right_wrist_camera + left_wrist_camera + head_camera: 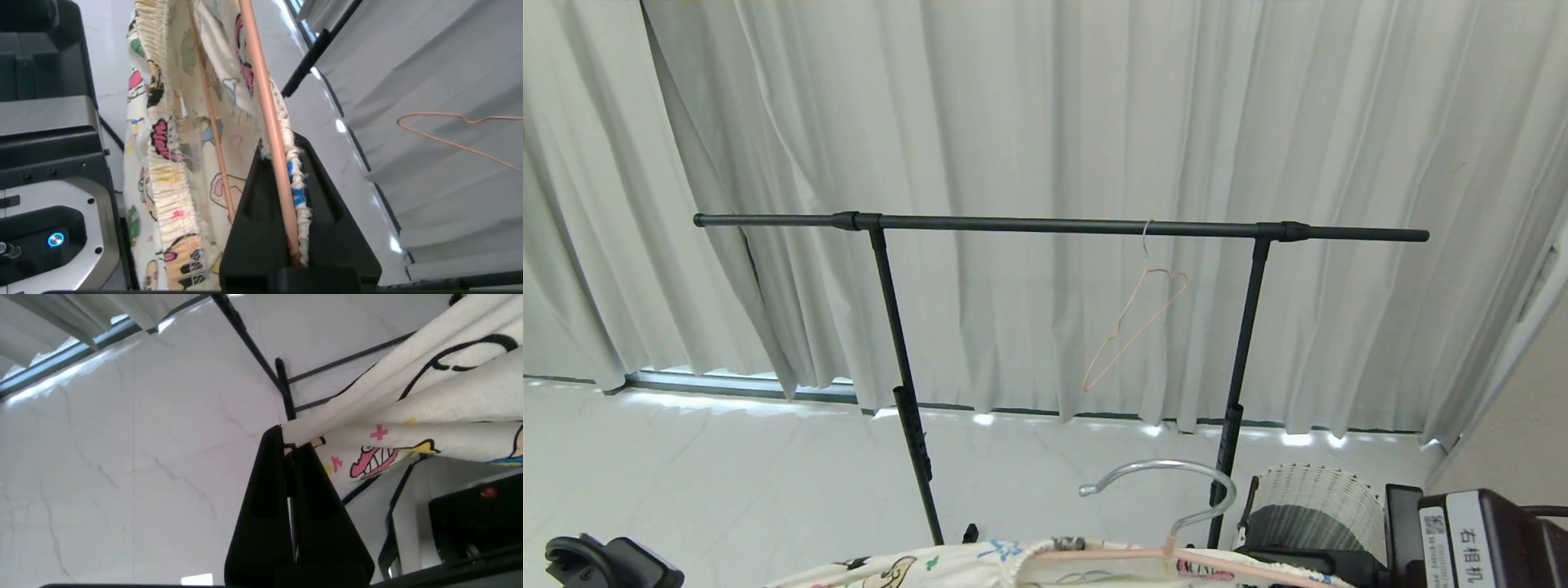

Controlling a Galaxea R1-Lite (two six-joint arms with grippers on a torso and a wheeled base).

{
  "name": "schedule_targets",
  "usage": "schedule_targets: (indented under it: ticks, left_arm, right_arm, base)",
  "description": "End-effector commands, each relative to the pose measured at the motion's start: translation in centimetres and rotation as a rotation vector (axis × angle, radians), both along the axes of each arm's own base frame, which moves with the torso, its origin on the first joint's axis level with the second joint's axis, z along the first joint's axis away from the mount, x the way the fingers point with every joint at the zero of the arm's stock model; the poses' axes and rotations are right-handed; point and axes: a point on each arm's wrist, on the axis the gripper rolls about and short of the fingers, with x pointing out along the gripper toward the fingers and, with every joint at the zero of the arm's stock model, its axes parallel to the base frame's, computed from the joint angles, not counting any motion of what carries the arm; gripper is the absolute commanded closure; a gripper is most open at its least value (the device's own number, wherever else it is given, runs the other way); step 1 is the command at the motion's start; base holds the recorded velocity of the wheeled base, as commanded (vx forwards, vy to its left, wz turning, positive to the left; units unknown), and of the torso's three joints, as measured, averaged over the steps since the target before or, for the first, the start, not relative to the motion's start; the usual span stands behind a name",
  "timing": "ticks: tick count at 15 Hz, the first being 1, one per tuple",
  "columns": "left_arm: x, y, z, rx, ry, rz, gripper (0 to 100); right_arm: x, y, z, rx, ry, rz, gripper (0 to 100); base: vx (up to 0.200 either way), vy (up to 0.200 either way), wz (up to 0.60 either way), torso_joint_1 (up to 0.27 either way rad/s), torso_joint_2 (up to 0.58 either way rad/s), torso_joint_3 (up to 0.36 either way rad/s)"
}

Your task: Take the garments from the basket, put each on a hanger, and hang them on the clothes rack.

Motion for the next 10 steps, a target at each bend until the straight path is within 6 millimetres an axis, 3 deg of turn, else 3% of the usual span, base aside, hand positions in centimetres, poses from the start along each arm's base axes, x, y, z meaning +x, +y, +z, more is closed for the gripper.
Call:
schedule_targets:
  ticks: [1, 6, 10]
  left_arm:
    - [0.1, 0.0, 0.1, -0.003, -0.006, -0.003, 0]
    - [0.2, -0.3, 1.3, -0.033, -0.066, -0.041, 0]
    - [0.6, -0.9, 3.1, -0.055, -0.140, -0.112, 0]
  right_arm:
    - [0.0, 0.0, 0.0, -0.001, 0.000, 0.002, 100]
    - [1.6, -1.1, -0.2, -0.009, 0.004, -0.112, 100]
    - [3.8, -2.9, -0.7, -0.014, 0.057, -0.331, 100]
  base:
    - [0.000, 0.000, 0.00, 0.000, 0.00, 0.000]
    - [0.000, 0.000, 0.00, 0.000, 0.00, 0.000]
    - [0.000, 0.000, 0.00, 0.000, 0.00, 0.000]
